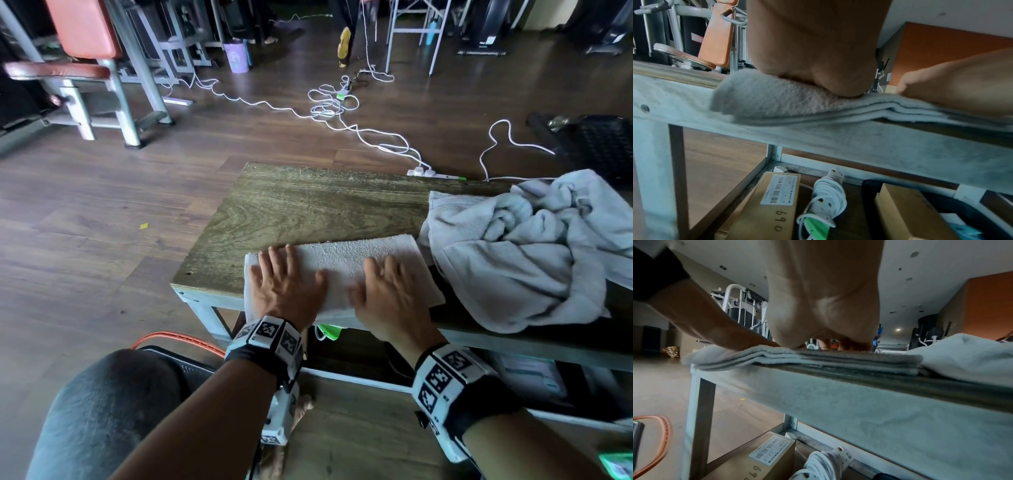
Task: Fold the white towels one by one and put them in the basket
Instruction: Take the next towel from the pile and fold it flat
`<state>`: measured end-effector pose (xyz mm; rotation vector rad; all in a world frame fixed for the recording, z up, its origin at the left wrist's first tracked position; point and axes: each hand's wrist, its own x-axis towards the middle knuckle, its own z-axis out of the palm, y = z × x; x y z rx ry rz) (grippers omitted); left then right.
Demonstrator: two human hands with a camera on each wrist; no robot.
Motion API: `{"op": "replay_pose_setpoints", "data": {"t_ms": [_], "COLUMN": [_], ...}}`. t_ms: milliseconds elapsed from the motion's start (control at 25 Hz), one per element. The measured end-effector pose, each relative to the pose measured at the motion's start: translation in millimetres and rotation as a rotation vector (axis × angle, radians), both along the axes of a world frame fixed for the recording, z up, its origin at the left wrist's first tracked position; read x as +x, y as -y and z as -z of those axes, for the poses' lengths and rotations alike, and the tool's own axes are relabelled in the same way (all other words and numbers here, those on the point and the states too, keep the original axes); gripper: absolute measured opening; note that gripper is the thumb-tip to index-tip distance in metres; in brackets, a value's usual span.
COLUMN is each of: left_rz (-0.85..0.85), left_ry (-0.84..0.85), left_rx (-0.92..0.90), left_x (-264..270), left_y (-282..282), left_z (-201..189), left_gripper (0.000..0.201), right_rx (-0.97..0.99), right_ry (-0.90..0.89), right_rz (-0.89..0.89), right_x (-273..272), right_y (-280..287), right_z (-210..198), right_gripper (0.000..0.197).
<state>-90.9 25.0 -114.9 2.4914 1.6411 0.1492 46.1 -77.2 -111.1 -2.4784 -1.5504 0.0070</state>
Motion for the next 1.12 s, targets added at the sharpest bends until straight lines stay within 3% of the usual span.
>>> {"op": "replay_pose_setpoints", "data": {"t_ms": [120,240,320,400,480,560,640,760,840,960,1120], "left_rz": [-0.086,-0.111,-0.08,-0.011,0.07,0.126,0.132,0.002,-0.147,-0.316,-0.233], "left_ry": [-0.063,-0.052,-0.012,0.091,0.27,0.444,0.564,0.727,0.931,1.19,1.254], "left_rx": [0.154,0.059,-0.006,-0.003,-0.054,-0.163,-0.228,-0.42,-0.647,-0.958,-1.043], "left_x": [2,-7,-13,-17,-20,-19,-18,-11,-6,-6,-10], "left_y": [18,18,14,15,20,25,27,27,26,25,12], "left_z": [-10,-21,-28,-31,-34,-40,-46,-55,-63,-75,-70], "left_gripper": [0.081,0.077,0.068,0.043,0.021,0.017,0.026,0.019,0.022,0.024,0.052], "right_rx": [-0.055,-0.151,-0.055,-0.023,-0.061,-0.062,-0.015,0.056,0.145,0.3,0.473], "right_ry": [-0.042,-0.092,-0.017,0.016,-0.062,-0.078,0.004,0.097,0.055,-0.204,-0.616], "right_rz": [-0.076,-0.184,-0.223,-0.244,-0.245,-0.24,-0.233,-0.24,-0.284,-0.328,-0.309], "right_x": [18,31,31,25,14,4,-5,-11,-14,-12,-1], "right_y": [-11,-4,14,35,54,67,72,67,61,59,68], "right_z": [-7,-22,-27,-24,-11,2,13,13,8,3,3], "right_gripper": [0.022,0.048,0.057,0.062,0.075,0.089,0.097,0.088,0.079,0.068,0.039]}}
